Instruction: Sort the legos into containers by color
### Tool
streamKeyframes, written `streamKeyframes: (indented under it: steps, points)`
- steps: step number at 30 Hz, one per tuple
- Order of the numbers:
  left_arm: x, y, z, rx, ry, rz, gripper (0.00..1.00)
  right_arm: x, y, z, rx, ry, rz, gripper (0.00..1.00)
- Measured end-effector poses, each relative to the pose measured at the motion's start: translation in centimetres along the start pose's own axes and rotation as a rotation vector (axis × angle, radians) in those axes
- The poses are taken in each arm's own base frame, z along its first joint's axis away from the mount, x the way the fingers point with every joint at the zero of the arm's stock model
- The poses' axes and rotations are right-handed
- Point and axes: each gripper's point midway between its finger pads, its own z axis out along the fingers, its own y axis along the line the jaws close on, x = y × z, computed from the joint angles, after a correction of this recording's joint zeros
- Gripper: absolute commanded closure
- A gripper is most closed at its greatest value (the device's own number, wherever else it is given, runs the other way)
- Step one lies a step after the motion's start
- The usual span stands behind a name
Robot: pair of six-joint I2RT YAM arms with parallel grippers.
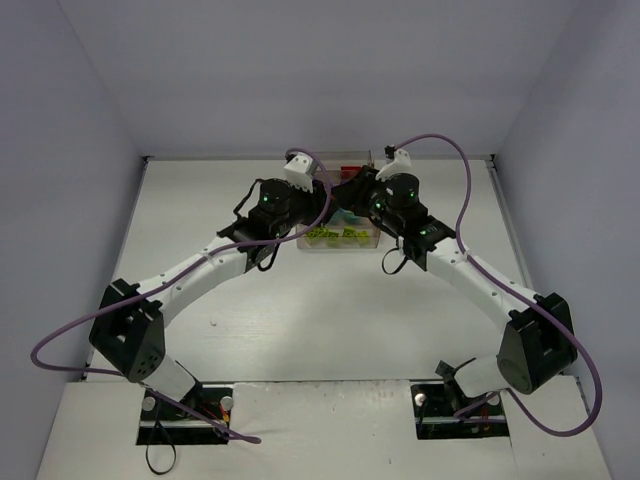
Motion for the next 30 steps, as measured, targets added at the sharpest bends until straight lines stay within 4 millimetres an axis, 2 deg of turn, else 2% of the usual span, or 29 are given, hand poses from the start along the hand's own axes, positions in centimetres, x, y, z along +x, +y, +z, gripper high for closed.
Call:
streamKeyframes:
  steps: [3, 7, 16, 25, 27, 30]
  points:
    - [0.0, 0.0, 0.0, 0.001, -0.003, -0.001, 0.87, 0.0, 0.0, 0.0, 0.000, 0.000, 0.000, 1.00]
    - [0.4, 0.1, 0.1, 0.004, -0.011, 0.000, 0.91, 0.1, -0.1, 0.0, 0.003, 0.005, -0.008, 1.00]
    - [1.8, 0.6, -0.6, 0.007, -0.019, 0.003, 0.91, 1.4, -0.6, -0.1, 0.010, 0.057, -0.025, 1.00]
    - [3.7, 1.7, -1.8, -0.019, 0.000, 0.045, 0.91, 3.7, -0.3, 0.6, -0.036, 0.146, -0.039, 1.00]
    - [4.2, 1.8, -2.0, -0.020, 0.013, 0.060, 0.91, 3.5, -0.3, 0.8, -0.039, 0.146, -0.055, 1.00]
    - [5.1, 2.2, -2.3, -0.027, 0.039, 0.073, 0.91, 2.1, -0.5, 1.0, -0.038, 0.115, -0.082, 1.00]
